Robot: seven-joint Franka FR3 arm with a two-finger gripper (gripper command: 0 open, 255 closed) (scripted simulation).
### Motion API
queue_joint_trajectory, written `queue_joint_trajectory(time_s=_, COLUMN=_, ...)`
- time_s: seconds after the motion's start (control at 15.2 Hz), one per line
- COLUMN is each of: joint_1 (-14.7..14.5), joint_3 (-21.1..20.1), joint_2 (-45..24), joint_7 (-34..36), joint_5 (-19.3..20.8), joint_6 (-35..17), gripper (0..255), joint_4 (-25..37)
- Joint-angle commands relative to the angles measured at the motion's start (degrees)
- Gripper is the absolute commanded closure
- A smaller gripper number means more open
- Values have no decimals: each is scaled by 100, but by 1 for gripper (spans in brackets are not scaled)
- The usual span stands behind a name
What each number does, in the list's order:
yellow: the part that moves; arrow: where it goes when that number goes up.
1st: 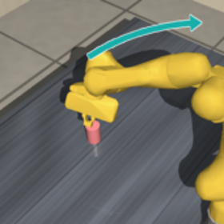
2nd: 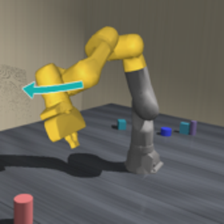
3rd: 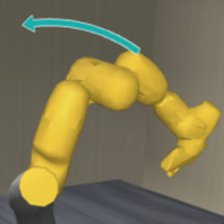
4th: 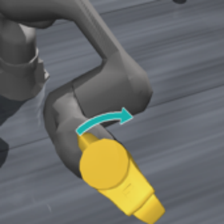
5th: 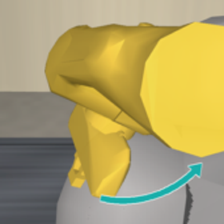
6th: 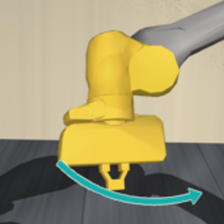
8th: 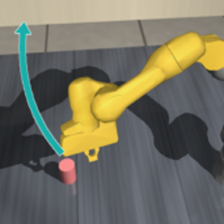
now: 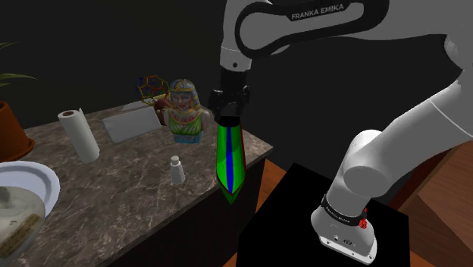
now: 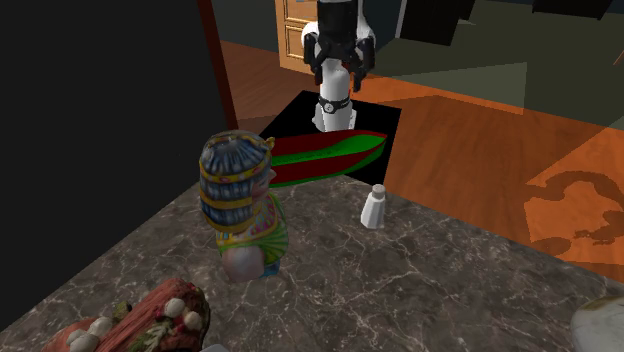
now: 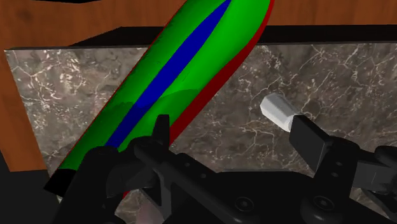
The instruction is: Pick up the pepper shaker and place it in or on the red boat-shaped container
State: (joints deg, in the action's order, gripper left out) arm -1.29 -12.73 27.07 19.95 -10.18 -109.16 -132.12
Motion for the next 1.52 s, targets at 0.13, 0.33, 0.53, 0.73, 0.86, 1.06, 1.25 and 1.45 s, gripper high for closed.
queue_joint_trajectory(time_s=0.13, joint_1=-37, joint_3=-351, joint_2=-692, joint_7=411, joint_5=23, joint_6=-645, gripper=0, joint_4=127)
queue_joint_trajectory(time_s=0.33, joint_1=-50, joint_3=-590, joint_2=-1272, joint_7=747, joint_5=141, joint_6=-1051, gripper=0, joint_4=346)
queue_joint_trajectory(time_s=0.53, joint_1=-71, joint_3=-801, joint_2=-1893, joint_7=1120, joint_5=351, joint_6=-1409, gripper=0, joint_4=635)
queue_joint_trajectory(time_s=0.73, joint_1=-121, joint_3=-962, joint_2=-2546, joint_7=1529, joint_5=652, joint_6=-1707, gripper=0, joint_4=995)
queue_joint_trajectory(time_s=0.86, joint_1=-183, joint_3=-1032, joint_2=-2996, joint_7=1814, joint_5=894, joint_6=-1866, gripper=0, joint_4=1275)
queue_joint_trajectory(time_s=1.06, joint_1=-271, joint_3=-1050, joint_2=-3418, joint_7=2064, joint_5=1130, joint_6=-2039, gripper=0, joint_4=1506)
queue_joint_trajectory(time_s=1.25, joint_1=-293, joint_3=-1039, joint_2=-3560, joint_7=2116, joint_5=1206, joint_6=-2242, gripper=0, joint_4=1434)
queue_joint_trajectory(time_s=1.45, joint_1=-317, joint_3=-1025, joint_2=-3712, joint_7=2173, joint_5=1290, joint_6=-2442, gripper=0, joint_4=1374)
